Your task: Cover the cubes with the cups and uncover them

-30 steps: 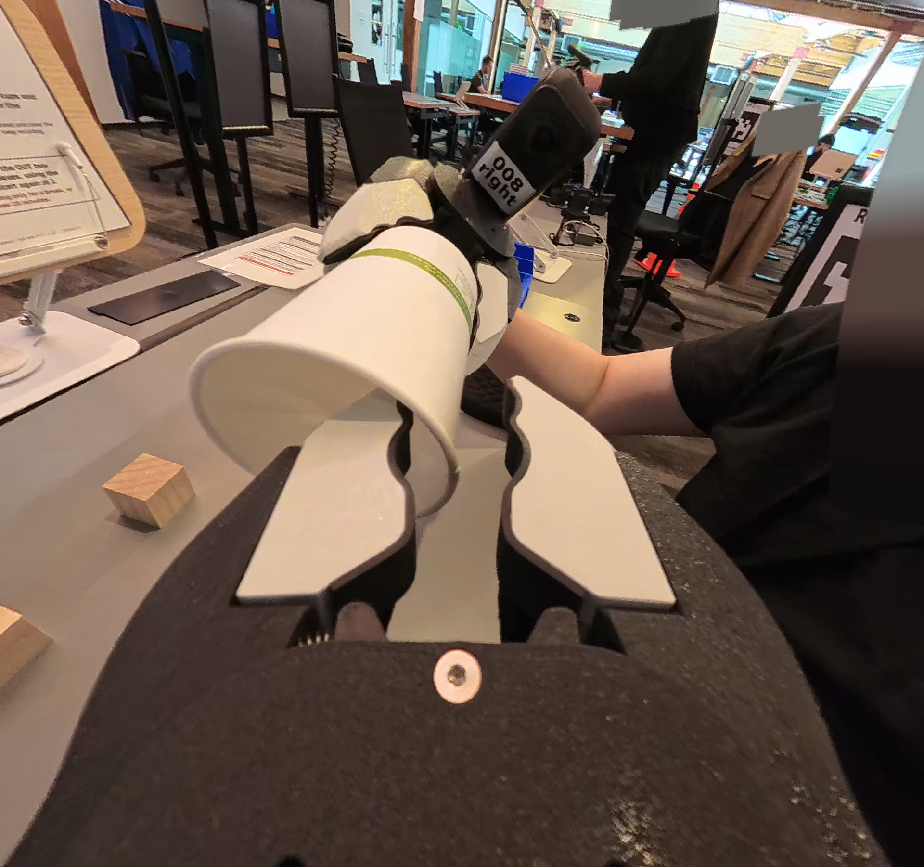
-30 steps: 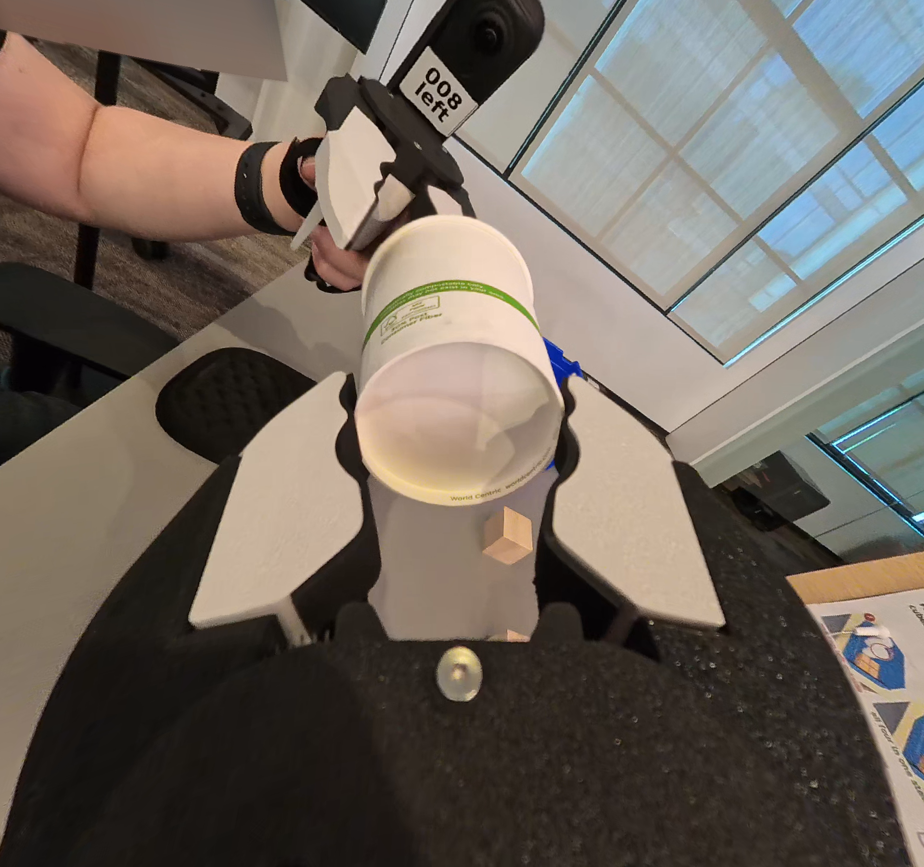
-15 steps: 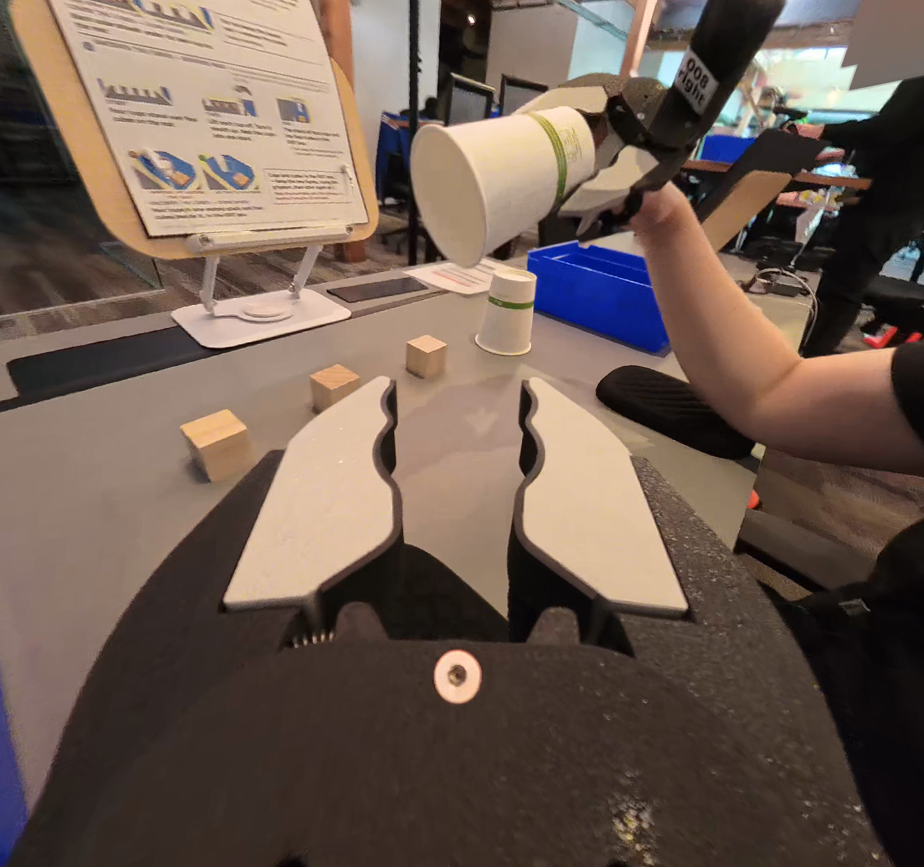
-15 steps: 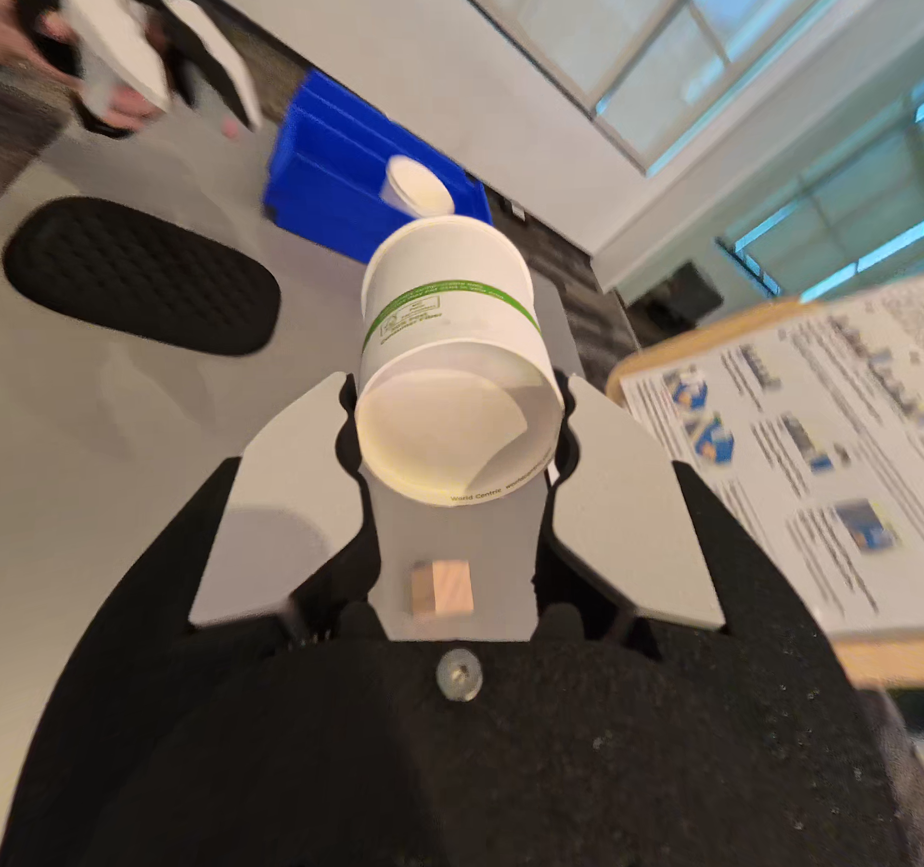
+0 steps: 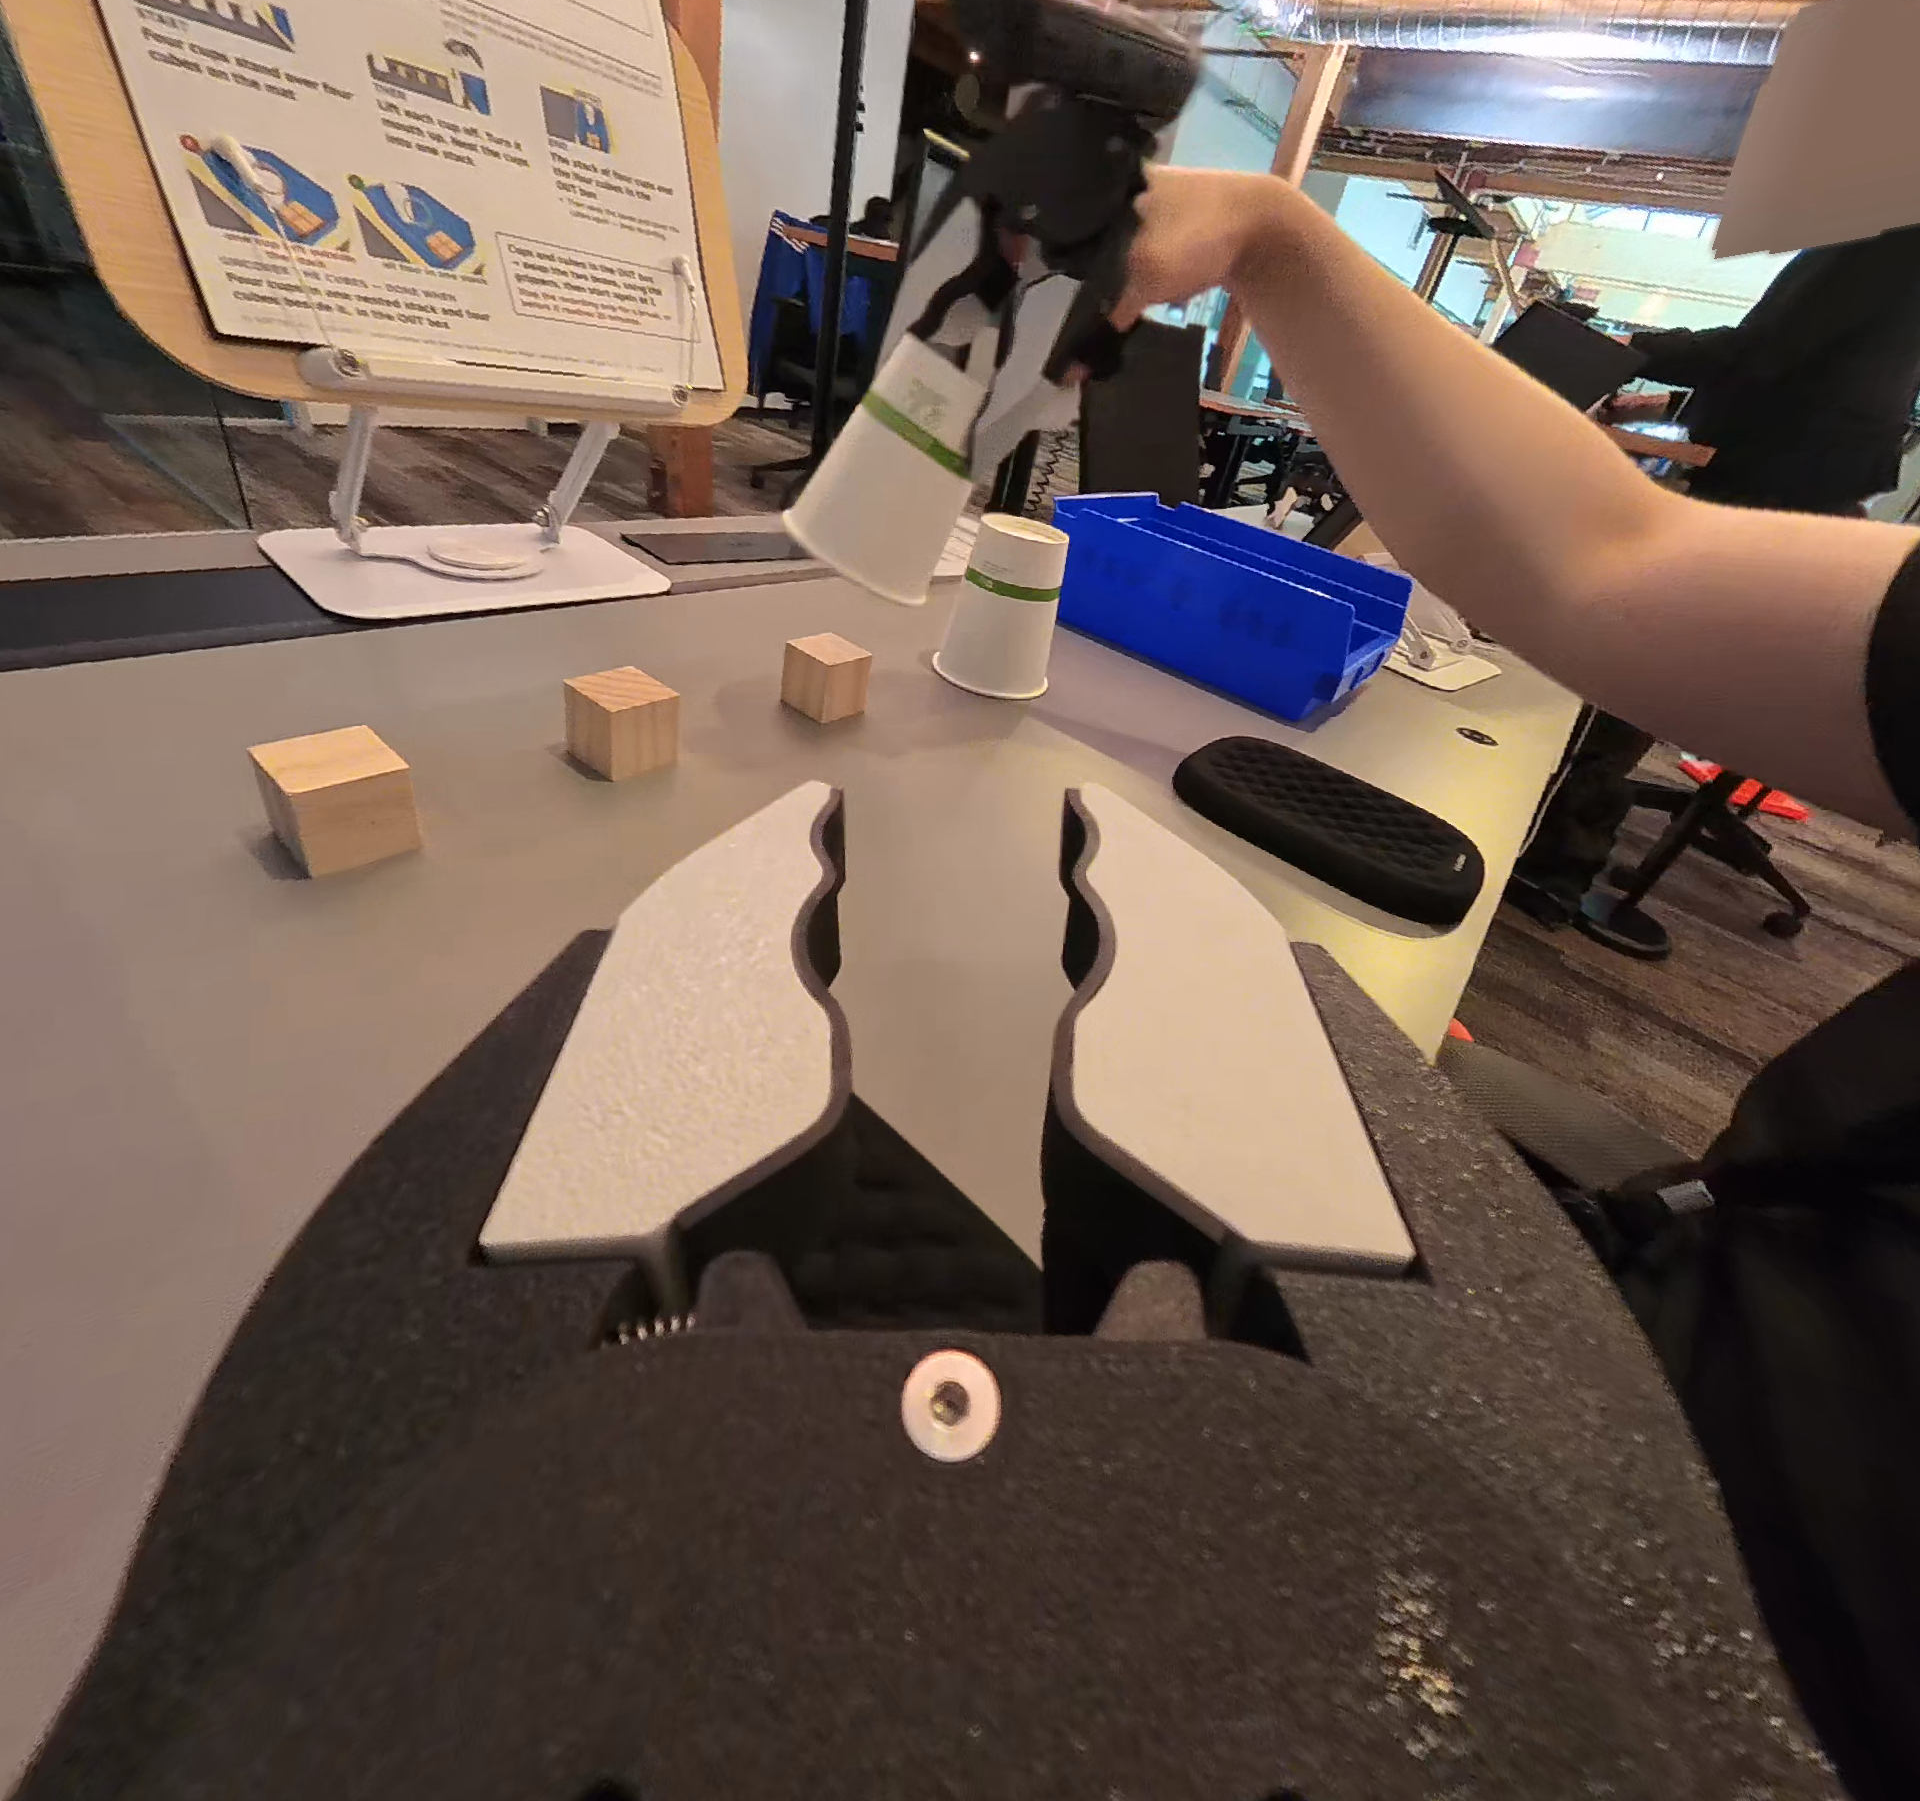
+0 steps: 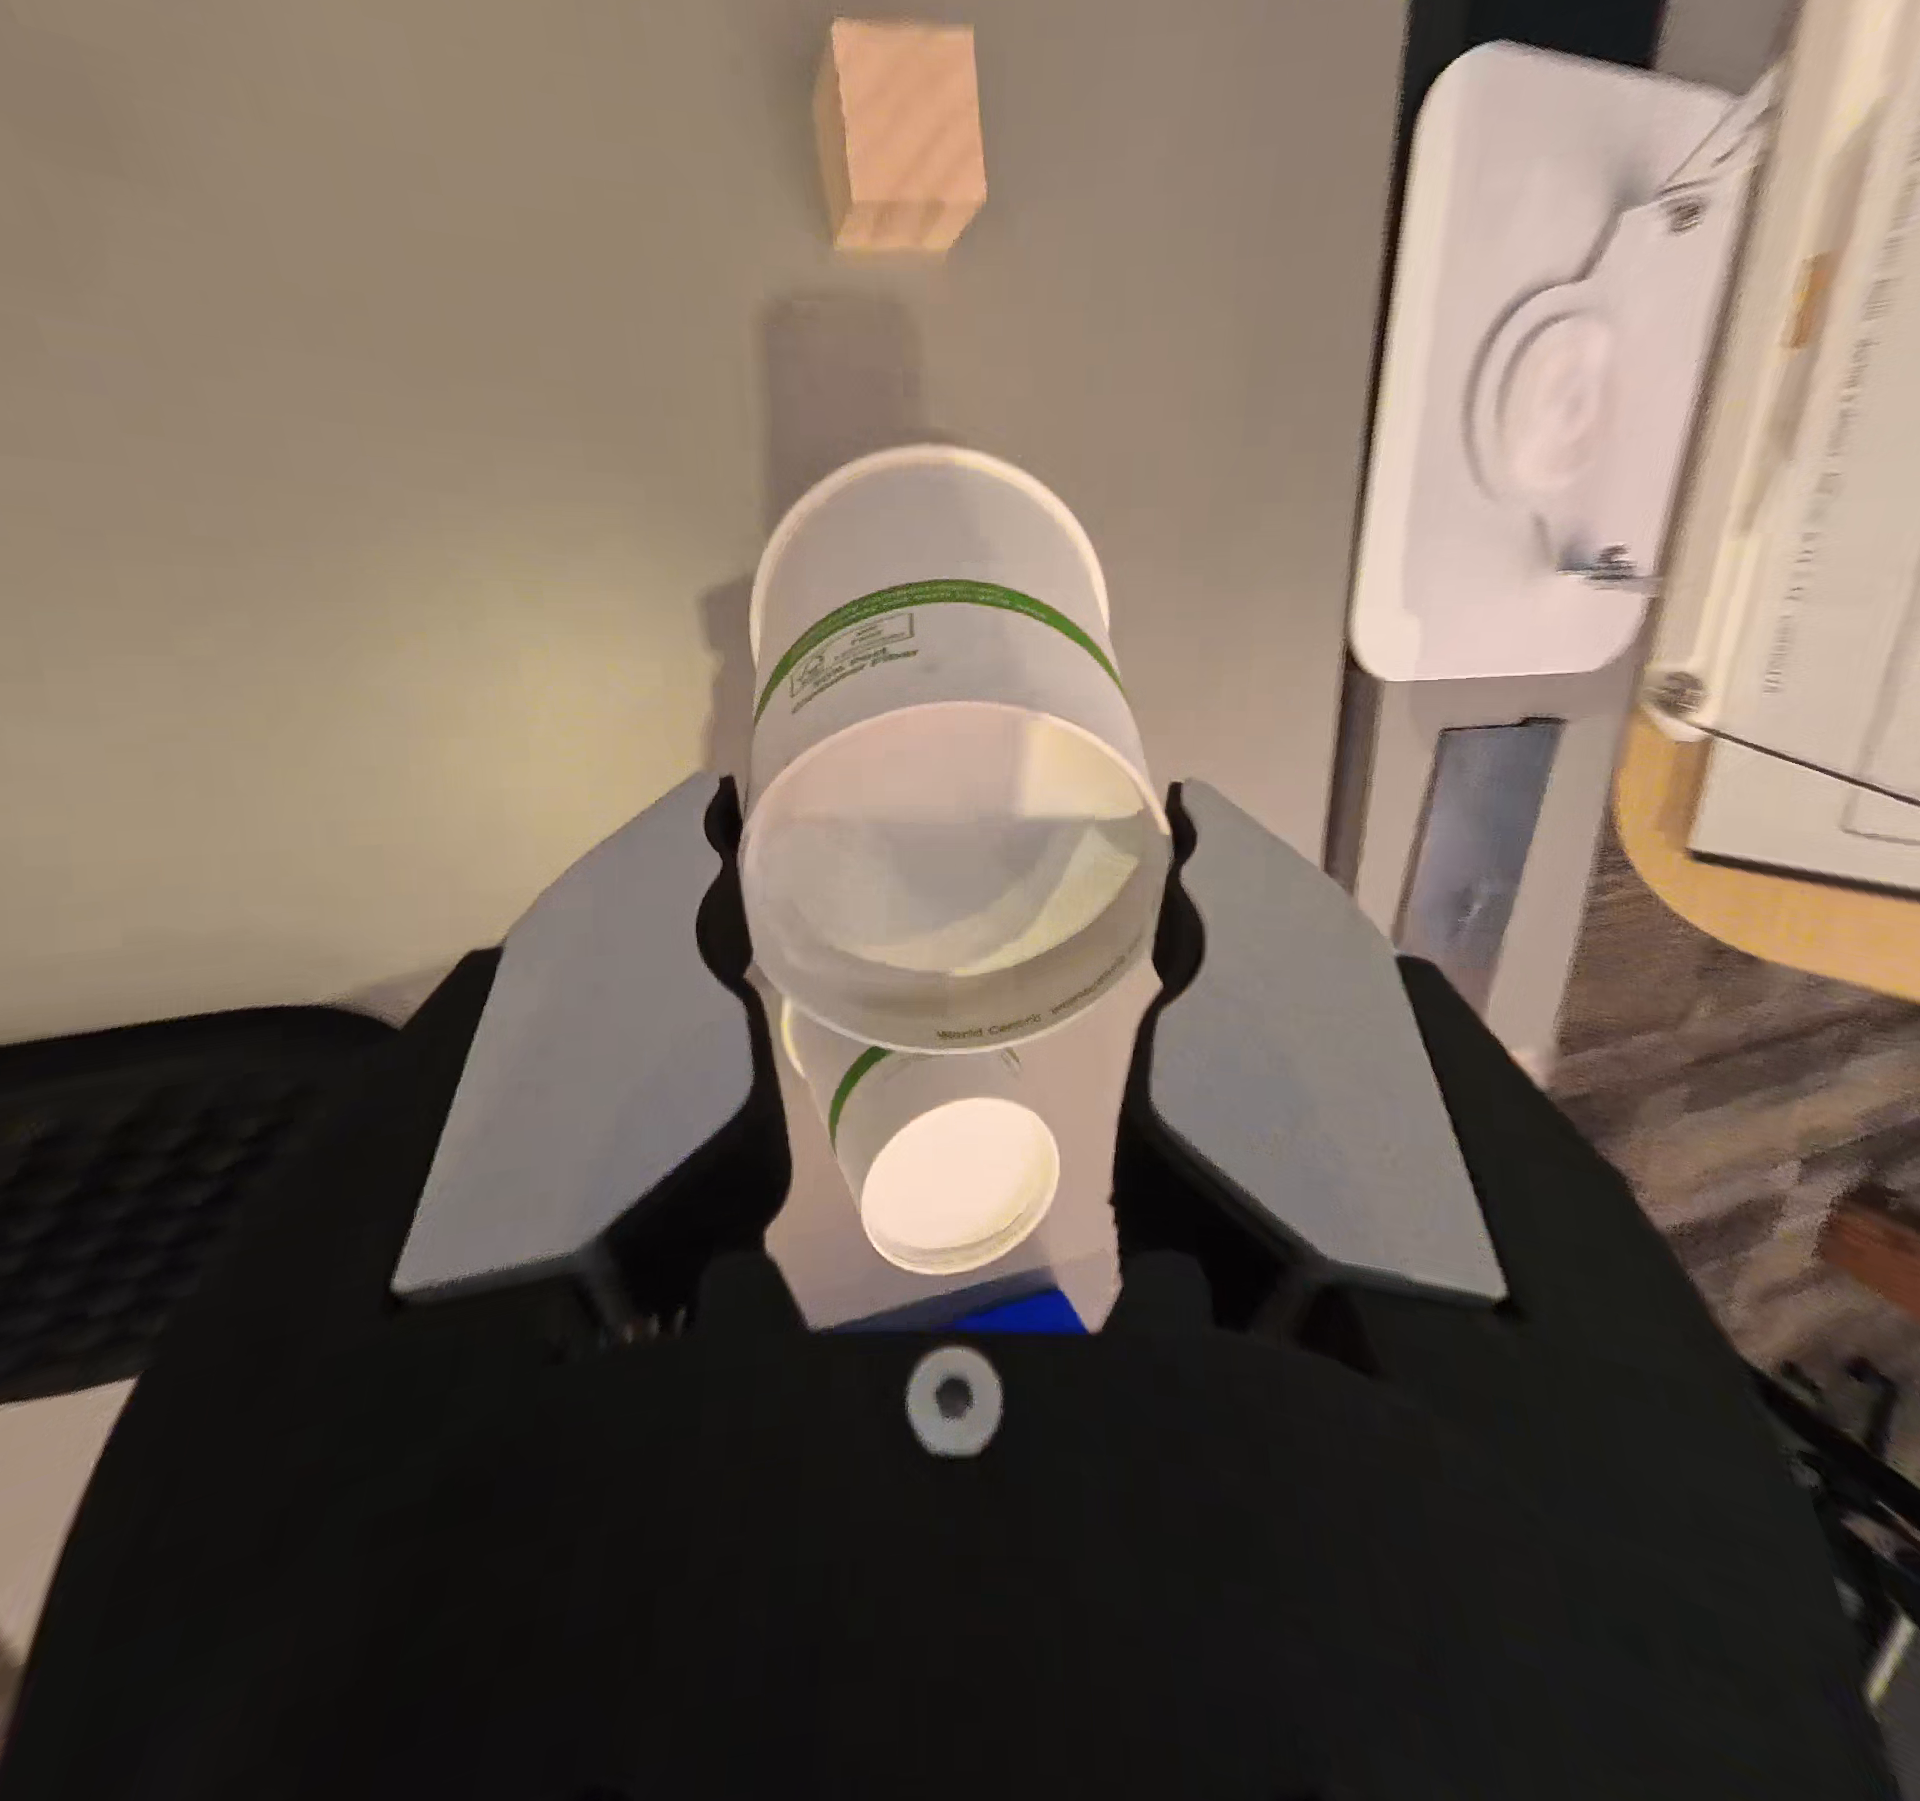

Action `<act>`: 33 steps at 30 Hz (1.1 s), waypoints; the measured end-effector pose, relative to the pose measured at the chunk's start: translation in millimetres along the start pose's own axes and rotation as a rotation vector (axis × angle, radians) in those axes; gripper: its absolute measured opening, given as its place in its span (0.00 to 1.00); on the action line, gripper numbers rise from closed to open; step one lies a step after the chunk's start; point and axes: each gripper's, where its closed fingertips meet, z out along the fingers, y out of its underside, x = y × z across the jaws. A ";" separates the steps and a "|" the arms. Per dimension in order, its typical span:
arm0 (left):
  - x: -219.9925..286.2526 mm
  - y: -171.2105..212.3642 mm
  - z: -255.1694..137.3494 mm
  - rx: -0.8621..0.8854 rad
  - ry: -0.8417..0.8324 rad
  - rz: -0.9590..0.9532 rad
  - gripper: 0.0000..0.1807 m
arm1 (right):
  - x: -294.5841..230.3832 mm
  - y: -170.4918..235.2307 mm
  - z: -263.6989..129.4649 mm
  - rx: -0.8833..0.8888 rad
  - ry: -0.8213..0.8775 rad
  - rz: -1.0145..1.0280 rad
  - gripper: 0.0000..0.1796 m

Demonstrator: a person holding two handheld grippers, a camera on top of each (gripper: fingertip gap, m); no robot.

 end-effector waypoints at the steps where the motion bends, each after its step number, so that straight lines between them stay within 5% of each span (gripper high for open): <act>1: 2.1 2.2 0.7 -0.010 0.005 0.000 0.22 | -0.3 -1.3 7.6 -0.022 -0.037 0.007 0.42; 10: 7.1 11.5 -2.0 -0.057 0.013 0.019 0.21 | -2.0 0.4 65.3 -0.219 -0.186 0.038 0.42; 22: -2.0 15.6 -4.1 -0.055 0.017 -0.014 0.21 | -3.8 9.1 91.2 -0.293 -0.191 0.007 0.43; 33: 0.7 11.4 -3.9 -0.052 0.029 -0.020 0.22 | -2.6 -14.5 69.5 -0.074 -0.108 0.023 0.50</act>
